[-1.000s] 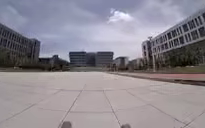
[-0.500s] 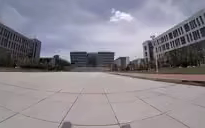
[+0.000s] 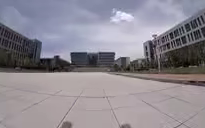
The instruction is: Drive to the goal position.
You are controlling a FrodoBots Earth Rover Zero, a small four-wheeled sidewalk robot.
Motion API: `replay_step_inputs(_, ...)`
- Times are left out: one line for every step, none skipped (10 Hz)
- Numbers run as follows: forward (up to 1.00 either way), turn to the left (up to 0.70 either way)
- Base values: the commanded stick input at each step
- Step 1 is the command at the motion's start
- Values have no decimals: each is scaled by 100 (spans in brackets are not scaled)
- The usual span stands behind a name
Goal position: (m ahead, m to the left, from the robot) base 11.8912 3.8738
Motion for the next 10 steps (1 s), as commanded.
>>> replay_step_inputs(70, 0)
replay_step_inputs(70, 0)
replay_step_inputs(70, 0)
replay_step_inputs(70, 0)
replay_step_inputs(70, 0)
replay_step_inputs(70, 0)
replay_step_inputs(70, 0)
replay_step_inputs(70, 0)
replay_step_inputs(70, 0)
replay_step_inputs(70, 0)
